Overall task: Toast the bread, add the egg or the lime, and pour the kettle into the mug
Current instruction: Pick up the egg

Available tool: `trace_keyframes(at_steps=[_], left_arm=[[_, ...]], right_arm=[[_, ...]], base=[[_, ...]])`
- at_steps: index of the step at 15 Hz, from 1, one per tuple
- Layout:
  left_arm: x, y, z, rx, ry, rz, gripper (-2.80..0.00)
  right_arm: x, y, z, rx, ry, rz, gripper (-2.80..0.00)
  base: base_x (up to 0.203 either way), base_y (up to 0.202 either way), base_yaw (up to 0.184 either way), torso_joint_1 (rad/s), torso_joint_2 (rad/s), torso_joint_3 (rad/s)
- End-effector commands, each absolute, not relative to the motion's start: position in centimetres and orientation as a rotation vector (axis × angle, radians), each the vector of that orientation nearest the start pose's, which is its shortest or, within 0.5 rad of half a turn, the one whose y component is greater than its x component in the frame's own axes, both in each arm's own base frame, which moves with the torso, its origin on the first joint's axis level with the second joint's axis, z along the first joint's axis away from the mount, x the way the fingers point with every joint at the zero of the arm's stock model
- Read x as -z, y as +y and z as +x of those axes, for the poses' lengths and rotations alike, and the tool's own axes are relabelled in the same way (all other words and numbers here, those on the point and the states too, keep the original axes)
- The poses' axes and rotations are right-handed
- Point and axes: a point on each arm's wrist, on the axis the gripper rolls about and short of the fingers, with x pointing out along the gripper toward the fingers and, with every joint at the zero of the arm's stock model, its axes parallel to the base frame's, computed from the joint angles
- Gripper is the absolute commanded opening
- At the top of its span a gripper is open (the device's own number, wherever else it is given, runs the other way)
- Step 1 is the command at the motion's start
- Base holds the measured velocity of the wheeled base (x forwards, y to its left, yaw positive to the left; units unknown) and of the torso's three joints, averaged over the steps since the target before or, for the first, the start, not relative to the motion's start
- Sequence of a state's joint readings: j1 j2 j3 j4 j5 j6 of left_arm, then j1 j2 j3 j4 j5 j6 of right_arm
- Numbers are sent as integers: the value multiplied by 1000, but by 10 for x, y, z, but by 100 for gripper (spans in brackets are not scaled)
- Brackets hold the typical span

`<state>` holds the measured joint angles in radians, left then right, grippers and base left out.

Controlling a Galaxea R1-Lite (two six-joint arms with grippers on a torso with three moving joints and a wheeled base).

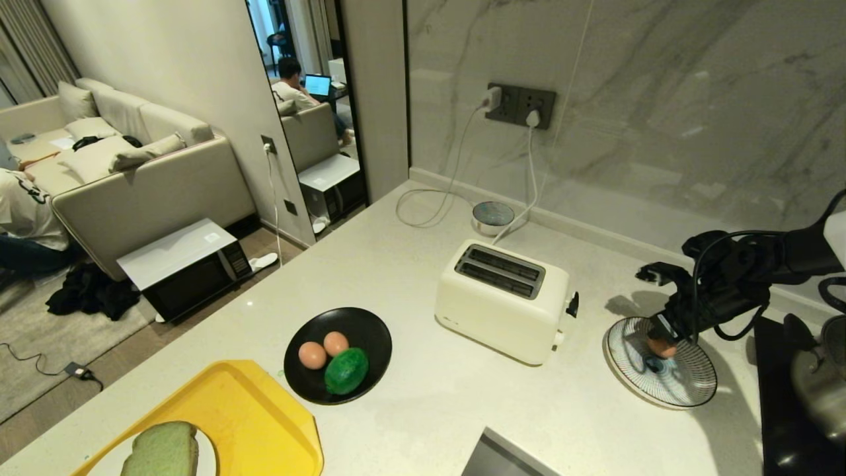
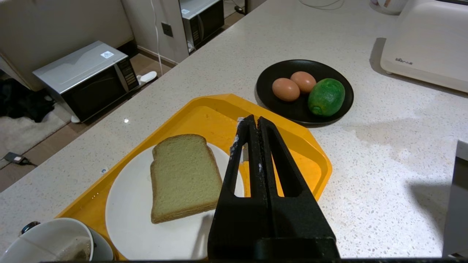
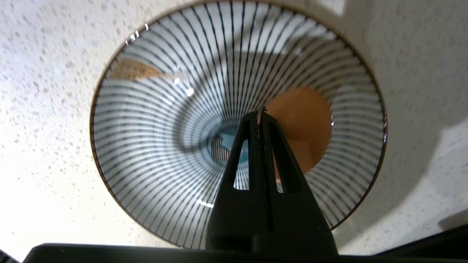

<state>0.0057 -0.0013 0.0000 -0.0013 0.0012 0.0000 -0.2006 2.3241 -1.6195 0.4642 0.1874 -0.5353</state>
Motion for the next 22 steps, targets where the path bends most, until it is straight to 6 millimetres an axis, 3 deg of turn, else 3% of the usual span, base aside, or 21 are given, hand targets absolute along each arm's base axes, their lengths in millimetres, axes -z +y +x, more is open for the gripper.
trace_keyframes(at_steps=[1, 12, 17, 22], left_arm=[[-76, 0, -23, -8, -3, 0, -280], [-76, 0, -23, -8, -3, 0, -280], [-76, 0, -23, -8, -3, -1, -280], [-76, 0, -23, -8, -3, 0, -280]], right_arm=[[-74, -83, 414, -290, 1111, -246, -280], [-80, -86, 415, -259, 1097, -259, -280], [-71, -98, 433, -110, 1114, -269, -280], [-67, -111, 439, -76, 1107, -264, -280]], base=[[0, 0, 0, 0, 0, 0], [0, 0, 0, 0, 0, 0], [0, 0, 0, 0, 0, 0], [0, 0, 0, 0, 0, 0]])
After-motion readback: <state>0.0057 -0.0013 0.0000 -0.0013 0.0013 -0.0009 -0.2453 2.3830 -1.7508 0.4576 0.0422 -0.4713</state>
